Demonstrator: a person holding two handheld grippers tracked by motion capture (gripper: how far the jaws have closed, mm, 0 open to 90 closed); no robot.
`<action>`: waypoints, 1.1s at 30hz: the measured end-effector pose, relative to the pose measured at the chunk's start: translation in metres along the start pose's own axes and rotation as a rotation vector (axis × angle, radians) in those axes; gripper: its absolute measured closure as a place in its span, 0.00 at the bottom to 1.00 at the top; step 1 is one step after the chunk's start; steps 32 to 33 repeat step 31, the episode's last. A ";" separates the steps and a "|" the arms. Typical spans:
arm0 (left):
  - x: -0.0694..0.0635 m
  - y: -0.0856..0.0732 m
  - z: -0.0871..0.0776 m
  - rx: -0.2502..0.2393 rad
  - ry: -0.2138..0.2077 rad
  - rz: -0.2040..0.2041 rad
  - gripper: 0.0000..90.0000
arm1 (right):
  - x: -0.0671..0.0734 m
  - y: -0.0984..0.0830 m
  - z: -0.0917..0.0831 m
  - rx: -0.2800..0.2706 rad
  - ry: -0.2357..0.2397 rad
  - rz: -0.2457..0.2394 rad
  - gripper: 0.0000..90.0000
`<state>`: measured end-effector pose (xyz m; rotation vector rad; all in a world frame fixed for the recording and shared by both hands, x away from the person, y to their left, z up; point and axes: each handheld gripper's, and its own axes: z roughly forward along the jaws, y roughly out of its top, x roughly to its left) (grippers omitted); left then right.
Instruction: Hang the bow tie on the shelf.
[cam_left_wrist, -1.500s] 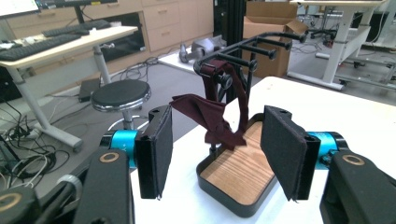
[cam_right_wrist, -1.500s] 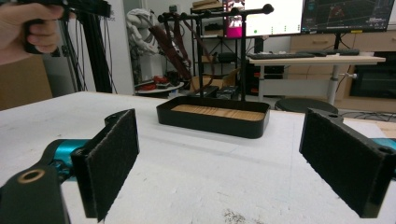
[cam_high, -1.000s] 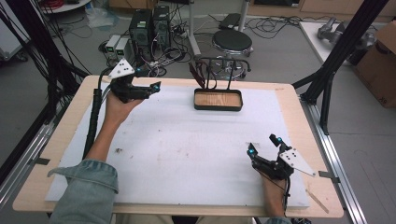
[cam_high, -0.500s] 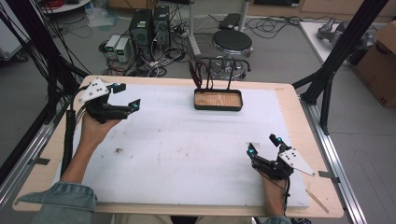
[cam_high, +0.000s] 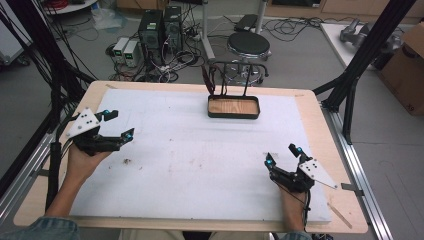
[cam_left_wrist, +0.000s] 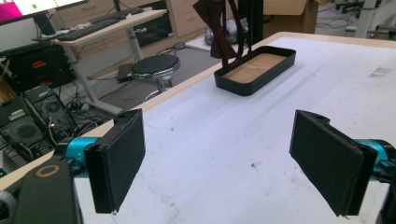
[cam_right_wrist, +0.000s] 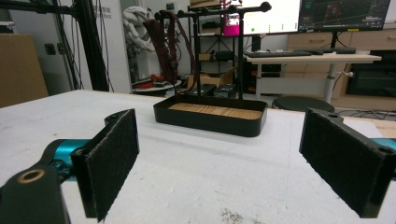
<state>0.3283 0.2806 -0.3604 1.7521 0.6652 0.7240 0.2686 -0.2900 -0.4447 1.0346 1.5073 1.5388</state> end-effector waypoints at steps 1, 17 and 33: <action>0.000 -0.002 -0.002 -0.001 -0.001 -0.005 0.21 | 0.000 0.000 0.000 0.001 0.000 0.001 0.12; -0.013 -0.050 -0.024 0.018 0.056 -0.095 0.20 | 0.000 0.000 0.000 0.003 -0.003 0.001 0.12; -0.015 -0.063 -0.024 0.065 0.060 -0.114 0.20 | 0.001 0.000 0.000 0.005 0.000 0.006 0.12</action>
